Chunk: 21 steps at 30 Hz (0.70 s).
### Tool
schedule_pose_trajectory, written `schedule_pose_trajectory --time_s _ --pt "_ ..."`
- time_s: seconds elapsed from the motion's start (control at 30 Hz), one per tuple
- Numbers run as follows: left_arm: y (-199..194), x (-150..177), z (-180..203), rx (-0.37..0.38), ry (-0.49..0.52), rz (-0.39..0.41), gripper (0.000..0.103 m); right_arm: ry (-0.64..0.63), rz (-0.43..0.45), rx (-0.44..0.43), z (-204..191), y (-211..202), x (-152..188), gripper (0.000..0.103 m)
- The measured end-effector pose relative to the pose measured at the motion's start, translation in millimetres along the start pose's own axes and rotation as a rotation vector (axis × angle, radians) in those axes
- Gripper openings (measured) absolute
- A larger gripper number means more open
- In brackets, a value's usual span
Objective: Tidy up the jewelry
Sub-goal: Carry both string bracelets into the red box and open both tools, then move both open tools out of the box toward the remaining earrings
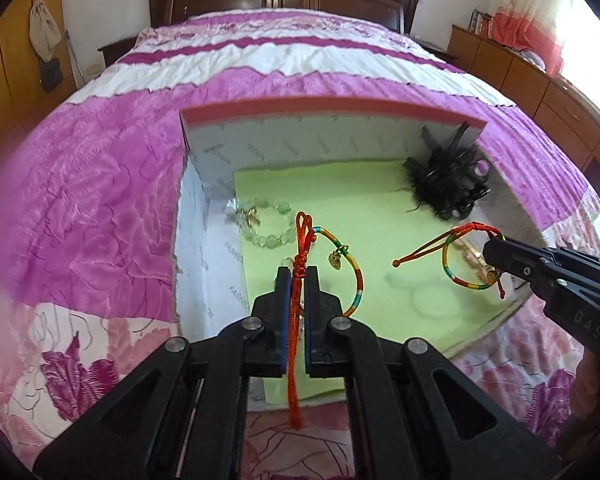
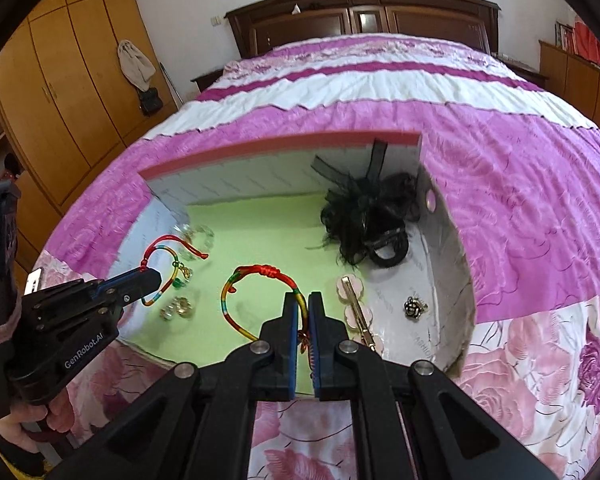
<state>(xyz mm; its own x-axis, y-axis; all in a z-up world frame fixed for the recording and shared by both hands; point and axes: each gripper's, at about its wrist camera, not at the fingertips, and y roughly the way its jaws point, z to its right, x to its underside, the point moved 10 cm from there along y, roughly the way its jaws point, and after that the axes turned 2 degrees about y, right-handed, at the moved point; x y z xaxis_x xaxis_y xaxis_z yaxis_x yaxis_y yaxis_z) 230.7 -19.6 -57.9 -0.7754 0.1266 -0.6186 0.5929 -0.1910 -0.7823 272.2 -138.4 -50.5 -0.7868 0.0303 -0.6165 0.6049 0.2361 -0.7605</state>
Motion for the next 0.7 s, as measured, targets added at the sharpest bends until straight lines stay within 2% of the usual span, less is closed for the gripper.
schedule_pose_trajectory --time_s 0.17,0.43,0.5,0.6,0.7 --pt "10.5 6.1 -1.8 -0.004 -0.006 -0.025 0.0 0.004 -0.027 0.013 6.3 14.5 6.9 0.007" --pt "11.9 4.1 -0.3 -0.004 -0.004 -0.027 0.0 0.006 -0.022 0.018 5.7 18.0 7.2 0.008" --pt "9.5 3.6 -0.3 0.001 -0.007 -0.026 0.001 0.021 -0.019 0.007 5.7 16.5 5.5 0.014" --pt "4.0 2.1 -0.7 -0.001 -0.011 -0.019 0.011 0.039 -0.007 -0.014 5.3 12.2 3.0 0.026" --pt "-3.8 0.8 1.2 0.01 -0.015 -0.004 0.016 0.048 0.002 -0.025 4.1 5.5 1.5 0.027"
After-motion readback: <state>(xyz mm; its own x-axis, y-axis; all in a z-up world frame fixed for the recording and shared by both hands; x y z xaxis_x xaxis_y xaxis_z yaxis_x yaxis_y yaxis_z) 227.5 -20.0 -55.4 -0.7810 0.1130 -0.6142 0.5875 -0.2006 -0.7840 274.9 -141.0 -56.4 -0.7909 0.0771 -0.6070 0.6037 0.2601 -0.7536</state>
